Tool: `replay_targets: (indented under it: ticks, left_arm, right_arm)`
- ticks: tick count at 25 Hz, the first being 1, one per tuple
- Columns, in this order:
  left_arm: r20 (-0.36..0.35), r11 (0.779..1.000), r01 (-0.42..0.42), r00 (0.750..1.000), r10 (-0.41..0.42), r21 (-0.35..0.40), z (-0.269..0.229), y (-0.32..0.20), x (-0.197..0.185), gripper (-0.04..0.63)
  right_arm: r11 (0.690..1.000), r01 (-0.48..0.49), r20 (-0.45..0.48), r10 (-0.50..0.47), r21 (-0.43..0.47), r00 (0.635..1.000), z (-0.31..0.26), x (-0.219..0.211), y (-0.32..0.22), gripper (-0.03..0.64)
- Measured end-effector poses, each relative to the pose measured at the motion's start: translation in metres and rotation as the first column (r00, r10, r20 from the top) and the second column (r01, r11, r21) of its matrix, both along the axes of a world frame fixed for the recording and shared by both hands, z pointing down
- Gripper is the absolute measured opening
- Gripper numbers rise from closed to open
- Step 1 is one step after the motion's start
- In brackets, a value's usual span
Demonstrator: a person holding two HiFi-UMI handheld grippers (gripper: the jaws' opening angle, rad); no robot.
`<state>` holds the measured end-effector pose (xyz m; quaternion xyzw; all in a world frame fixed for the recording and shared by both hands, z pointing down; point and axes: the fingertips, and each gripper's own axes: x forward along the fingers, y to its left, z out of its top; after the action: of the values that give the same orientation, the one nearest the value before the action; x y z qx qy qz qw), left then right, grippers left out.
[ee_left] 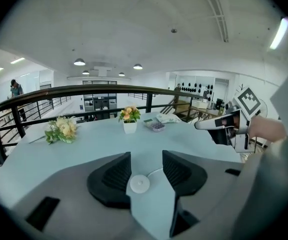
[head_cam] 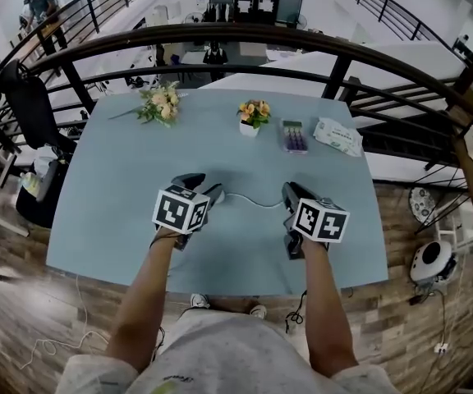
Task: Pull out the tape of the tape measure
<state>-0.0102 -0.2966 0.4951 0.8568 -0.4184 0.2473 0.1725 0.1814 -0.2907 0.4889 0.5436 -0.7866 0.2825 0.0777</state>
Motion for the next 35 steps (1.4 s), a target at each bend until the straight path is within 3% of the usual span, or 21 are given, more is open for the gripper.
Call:
replay_targets:
  ticks: [4, 20, 35]
  left_arm:
    - [-0.05, 0.998, 0.045, 0.998, -0.043, 0.04, -0.022, 0.001, -0.008, 0.179]
    - [-0.085, 0.963, 0.128, 0.99, -0.111, 0.237, -0.095, 0.012, -0.028, 0.083]
    - [-0.097, 0.937, 0.169, 0.984, -0.146, 0.306, -0.121, 0.016, -0.049, 0.0]
  right_arm:
    - [0.999, 0.021, -0.04, -0.019, 0.049, 0.999, -0.023, -0.005, 0.0, 0.046]
    - [0.972, 0.101, -0.147, -0.071, 0.21, 0.987, -0.091, -0.018, 0.003, 0.041]
    - [0.946, 0.109, -0.194, -0.05, 0.305, 0.98, -0.125, -0.028, 0.01, 0.004]
